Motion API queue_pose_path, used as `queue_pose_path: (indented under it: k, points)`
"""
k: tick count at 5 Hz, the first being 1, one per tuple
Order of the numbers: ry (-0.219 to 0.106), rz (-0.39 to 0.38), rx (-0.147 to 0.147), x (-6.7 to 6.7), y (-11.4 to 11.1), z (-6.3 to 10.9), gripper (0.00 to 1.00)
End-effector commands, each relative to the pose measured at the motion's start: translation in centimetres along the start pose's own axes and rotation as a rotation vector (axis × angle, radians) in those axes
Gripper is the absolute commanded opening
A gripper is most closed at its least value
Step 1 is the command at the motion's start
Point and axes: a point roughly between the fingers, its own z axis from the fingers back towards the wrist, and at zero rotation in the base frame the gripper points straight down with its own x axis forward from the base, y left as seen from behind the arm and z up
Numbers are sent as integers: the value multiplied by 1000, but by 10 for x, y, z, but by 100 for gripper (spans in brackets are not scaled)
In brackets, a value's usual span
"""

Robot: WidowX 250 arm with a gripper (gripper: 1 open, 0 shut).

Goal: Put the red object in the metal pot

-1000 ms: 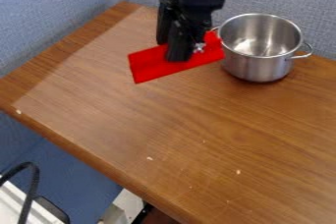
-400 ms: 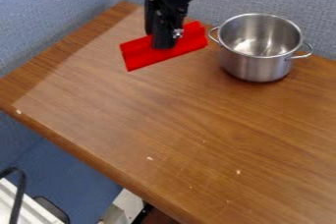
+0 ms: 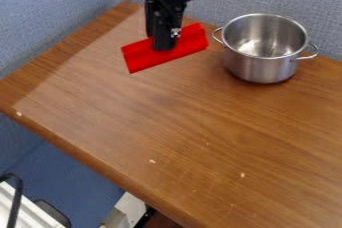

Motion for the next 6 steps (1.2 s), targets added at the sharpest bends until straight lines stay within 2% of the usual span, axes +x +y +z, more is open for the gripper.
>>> queue_pose_path:
  k: [1, 3, 5, 6]
  points:
    - [-30, 25, 21, -4, 17, 7, 0]
    - [-33, 54, 4, -15, 44, -14, 0]
    - [4, 42, 5, -28, 40, -56, 0]
    - [31, 37, 30, -30, 27, -36, 0]
